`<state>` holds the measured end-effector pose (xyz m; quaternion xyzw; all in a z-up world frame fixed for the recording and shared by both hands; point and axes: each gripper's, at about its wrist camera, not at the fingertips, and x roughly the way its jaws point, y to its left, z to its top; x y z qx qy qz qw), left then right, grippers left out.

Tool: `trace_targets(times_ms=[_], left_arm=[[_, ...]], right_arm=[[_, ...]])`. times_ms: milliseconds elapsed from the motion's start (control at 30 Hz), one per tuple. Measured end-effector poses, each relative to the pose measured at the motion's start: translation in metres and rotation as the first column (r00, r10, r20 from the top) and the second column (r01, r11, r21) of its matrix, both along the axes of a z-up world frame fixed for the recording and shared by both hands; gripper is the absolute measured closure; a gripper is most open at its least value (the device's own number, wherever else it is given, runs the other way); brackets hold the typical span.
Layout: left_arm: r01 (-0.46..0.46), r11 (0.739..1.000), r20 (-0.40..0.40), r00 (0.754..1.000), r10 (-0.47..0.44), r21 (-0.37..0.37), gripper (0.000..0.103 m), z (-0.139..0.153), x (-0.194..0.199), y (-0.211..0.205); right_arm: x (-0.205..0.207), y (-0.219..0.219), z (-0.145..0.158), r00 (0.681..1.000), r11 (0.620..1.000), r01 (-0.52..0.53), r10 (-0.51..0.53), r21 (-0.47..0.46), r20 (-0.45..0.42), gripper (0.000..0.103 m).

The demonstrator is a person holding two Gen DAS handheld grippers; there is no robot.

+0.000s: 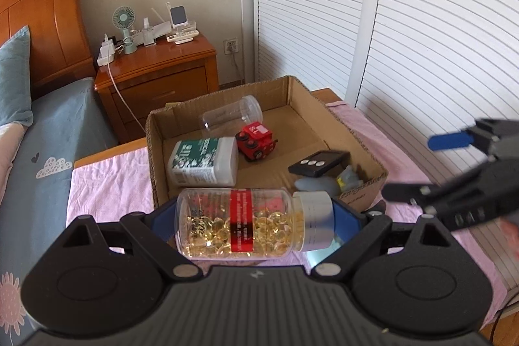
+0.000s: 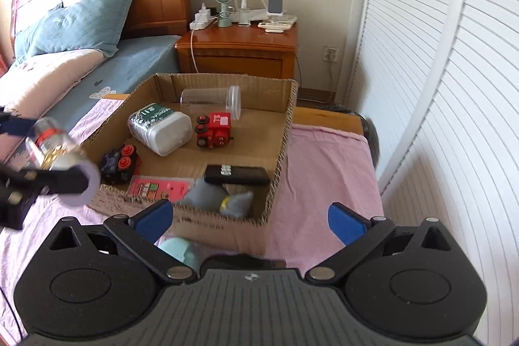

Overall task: Organize rigid objects
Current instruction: 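Lower the gold capsule bottle into the box and open the left gripper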

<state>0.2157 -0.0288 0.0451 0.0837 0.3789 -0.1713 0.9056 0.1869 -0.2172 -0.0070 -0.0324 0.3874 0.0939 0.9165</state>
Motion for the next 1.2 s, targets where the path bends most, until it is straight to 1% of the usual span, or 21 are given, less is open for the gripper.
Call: trace_targets(times_ms=[100, 300, 400, 533, 633, 733, 933, 1000, 1100, 1200], left_arm=[[0.012, 1.000, -0.008, 1.000, -0.012, 0.006, 0.010, 0.005, 0.012, -0.012], [0.023, 1.000, -0.075, 0.997, -0.023, -0.006, 0.010, 0.006, 0.052, -0.042], [0.024, 1.000, -0.087, 0.996, -0.023, 0.019, 0.010, 0.001, 0.073, -0.060], [0.032, 0.998, -0.121, 0.992, -0.026, 0.051, 0.010, -0.011, 0.106, -0.085], [0.034, 0.996, -0.131, 0.991, -0.023, 0.088, 0.010, -0.021, 0.125, -0.101], [0.031, 0.994, -0.137, 0.990, -0.017, 0.104, 0.010, -0.029, 0.140, -0.114], [0.026, 0.994, -0.145, 0.989, -0.010, 0.110, 0.009, -0.046, 0.164, -0.129], [0.011, 0.994, -0.144, 0.990, 0.005, 0.108, 0.009, -0.049, 0.169, -0.131], [-0.022, 0.996, -0.124, 0.992, 0.032, 0.083, 0.009, -0.046, 0.172, -0.127], [-0.038, 0.997, -0.123, 0.991, 0.047, 0.072, 0.009, -0.039, 0.170, -0.121]], right_arm=[[-0.016, -0.007, 0.001, 0.999, 0.999, 0.032, -0.032, 0.005, 0.005, 0.000], [-0.036, -0.022, -0.005, 0.996, 0.995, 0.092, -0.092, 0.046, 0.005, 0.000], [-0.041, -0.028, -0.009, 0.994, 0.993, 0.106, -0.106, 0.056, 0.007, 0.000], [-0.045, -0.042, -0.014, 0.992, 0.989, 0.126, -0.127, 0.077, 0.006, 0.000], [-0.045, -0.053, -0.018, 0.989, 0.985, 0.148, -0.149, 0.090, 0.000, 0.000], [-0.043, -0.062, -0.023, 0.986, 0.981, 0.167, -0.168, 0.101, -0.007, 0.000], [-0.040, -0.079, -0.031, 0.980, 0.970, 0.201, -0.199, 0.137, -0.027, 0.000], [-0.041, -0.082, -0.033, 0.978, 0.967, 0.210, -0.207, 0.144, -0.034, 0.000], [-0.041, -0.084, -0.034, 0.977, 0.966, 0.213, -0.210, 0.150, -0.038, 0.000], [-0.042, -0.083, -0.033, 0.978, 0.966, 0.210, -0.207, 0.150, -0.036, 0.000]])
